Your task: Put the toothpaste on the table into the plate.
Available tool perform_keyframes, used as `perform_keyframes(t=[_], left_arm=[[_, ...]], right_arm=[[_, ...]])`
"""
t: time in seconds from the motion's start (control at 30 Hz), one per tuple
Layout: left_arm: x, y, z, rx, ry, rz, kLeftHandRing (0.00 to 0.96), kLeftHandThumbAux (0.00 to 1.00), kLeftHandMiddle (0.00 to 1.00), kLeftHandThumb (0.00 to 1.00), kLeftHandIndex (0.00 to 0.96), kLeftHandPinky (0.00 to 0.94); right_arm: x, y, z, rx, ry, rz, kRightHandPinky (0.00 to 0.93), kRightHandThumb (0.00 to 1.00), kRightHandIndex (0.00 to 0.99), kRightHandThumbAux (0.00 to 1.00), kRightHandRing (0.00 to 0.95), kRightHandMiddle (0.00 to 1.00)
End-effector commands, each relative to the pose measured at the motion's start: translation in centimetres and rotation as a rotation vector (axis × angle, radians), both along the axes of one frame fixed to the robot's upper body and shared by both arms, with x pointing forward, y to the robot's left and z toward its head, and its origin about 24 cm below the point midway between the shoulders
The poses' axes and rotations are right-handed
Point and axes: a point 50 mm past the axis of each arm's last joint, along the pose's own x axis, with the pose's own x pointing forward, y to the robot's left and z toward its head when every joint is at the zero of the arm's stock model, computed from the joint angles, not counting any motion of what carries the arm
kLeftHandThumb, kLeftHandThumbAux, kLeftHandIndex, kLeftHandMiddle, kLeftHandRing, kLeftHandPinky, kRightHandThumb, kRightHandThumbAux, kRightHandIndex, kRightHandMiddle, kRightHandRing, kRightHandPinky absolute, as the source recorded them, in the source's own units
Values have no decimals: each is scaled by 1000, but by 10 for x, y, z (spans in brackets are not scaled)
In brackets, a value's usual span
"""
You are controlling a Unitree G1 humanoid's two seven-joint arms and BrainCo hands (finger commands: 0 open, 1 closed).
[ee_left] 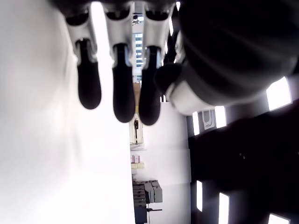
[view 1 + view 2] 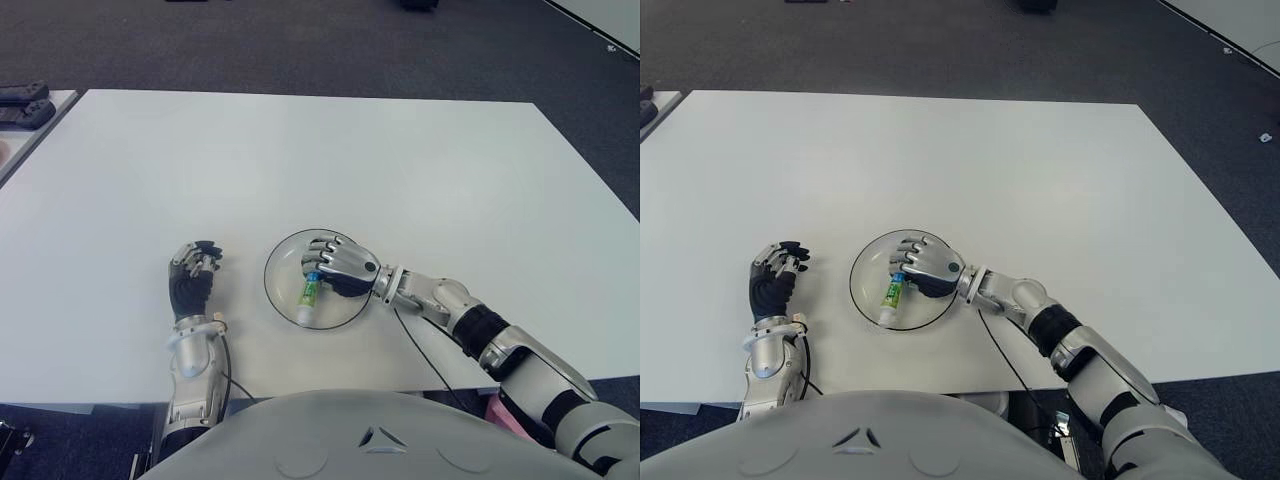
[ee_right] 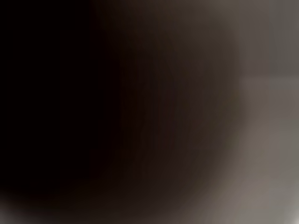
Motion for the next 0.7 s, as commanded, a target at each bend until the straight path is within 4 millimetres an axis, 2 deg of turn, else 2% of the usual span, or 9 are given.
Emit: perform_keyframes(t=[0.03,0.13,0.2,0.27,0.33,0.37,0.47,0.57,0.7], left_arm=[[-6,-6,-11,-29,70,-8,489,724,490,711,423,490],[-6,-5,-11,-28,67,-10,489,724,490,711,424,497],[-5,-6,-10,-27,65,-11,489,724,488,710,424,499],[-5,-6,-10,-25,64,-12,487,724,486,710,425,499],[-5,-6,-10,-24,63,-13,485,724,484,710,425,494],[-5,-6,-10,-23,64,-13,484,724,481,710,425,493],[-5,-6,-11,-22,64,-12,483,724,480,710,425,496],[-5,-6,-11,-21,64,-13,486,724,480,710,425,497],[-5,-6,-11,-19,66,-14,488,724,483,710,426,498]], right_arm=[[-11,-8,-20,-99,38,4,899,709,439,717,909,917],[-14,-8,-21,-56,52,-3,887,708,439,717,899,903],[-14,-8,-22,-29,80,-11,835,702,437,718,853,856],[-14,-9,-23,-11,106,-20,681,691,428,720,678,671],[-14,-10,-22,-2,126,-29,497,478,370,672,465,476],[-13,-10,-21,1,133,-33,360,365,262,638,325,336],[-10,-10,-15,13,130,-38,145,206,100,576,112,117],[-9,-10,-13,12,111,-43,47,146,32,519,36,38],[-6,-12,1,1,66,-37,12,112,8,468,9,9]])
